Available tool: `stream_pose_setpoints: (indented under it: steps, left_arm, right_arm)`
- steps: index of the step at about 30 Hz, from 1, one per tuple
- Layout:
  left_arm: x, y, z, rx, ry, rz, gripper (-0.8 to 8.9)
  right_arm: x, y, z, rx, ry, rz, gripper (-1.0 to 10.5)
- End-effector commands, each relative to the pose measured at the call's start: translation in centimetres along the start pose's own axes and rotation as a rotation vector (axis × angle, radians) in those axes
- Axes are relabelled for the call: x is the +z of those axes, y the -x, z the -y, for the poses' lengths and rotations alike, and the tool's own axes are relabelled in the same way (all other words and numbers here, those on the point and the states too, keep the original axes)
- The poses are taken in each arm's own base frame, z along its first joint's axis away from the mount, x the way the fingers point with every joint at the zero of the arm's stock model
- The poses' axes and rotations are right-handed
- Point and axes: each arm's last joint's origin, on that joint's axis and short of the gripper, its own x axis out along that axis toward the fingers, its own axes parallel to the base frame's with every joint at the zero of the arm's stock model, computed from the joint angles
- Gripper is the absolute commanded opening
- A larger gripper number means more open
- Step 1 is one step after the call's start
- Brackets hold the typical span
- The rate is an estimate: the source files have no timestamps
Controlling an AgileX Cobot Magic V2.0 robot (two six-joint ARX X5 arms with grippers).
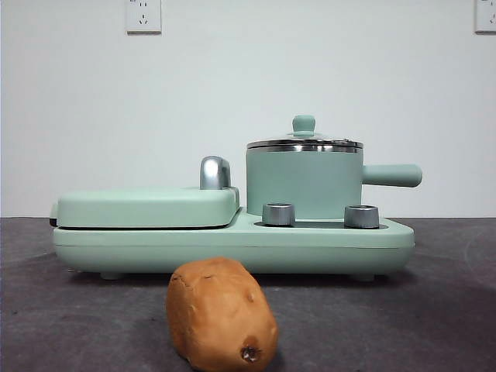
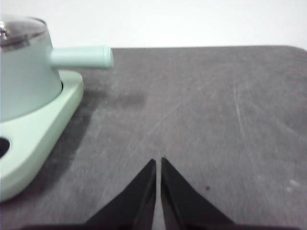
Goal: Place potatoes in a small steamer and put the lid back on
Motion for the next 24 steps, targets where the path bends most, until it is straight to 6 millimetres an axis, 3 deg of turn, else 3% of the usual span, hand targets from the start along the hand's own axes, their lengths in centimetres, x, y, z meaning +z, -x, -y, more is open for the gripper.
stream_pose_setpoints:
  steps: [1,14,19,24]
  left_arm:
    - [-0.4,-0.2,0.0,-0.012,0.083,0.005,0.05]
    - [0.4,0.0,0.1,-0.038,0.261,0.030,0.05]
    - [2.5,0.3,0.3,-0.089,0.342,0.035,0.06]
    - [5.6,0.2,0.7,-0.142,0.364,-0.057,0.06]
  right_arm:
    - [0.1,0.0,0.0,0.003,-0.012,0.027,0.1]
    - [1.0,0.3,-0.3,0.097,-0.200,0.036,0.1]
    - [3.6,1.4,-0.5,0.110,-0.262,0.039,0.1]
    - [7.5,2.9,-0.9,0.129,-0.293,0.002,0.1]
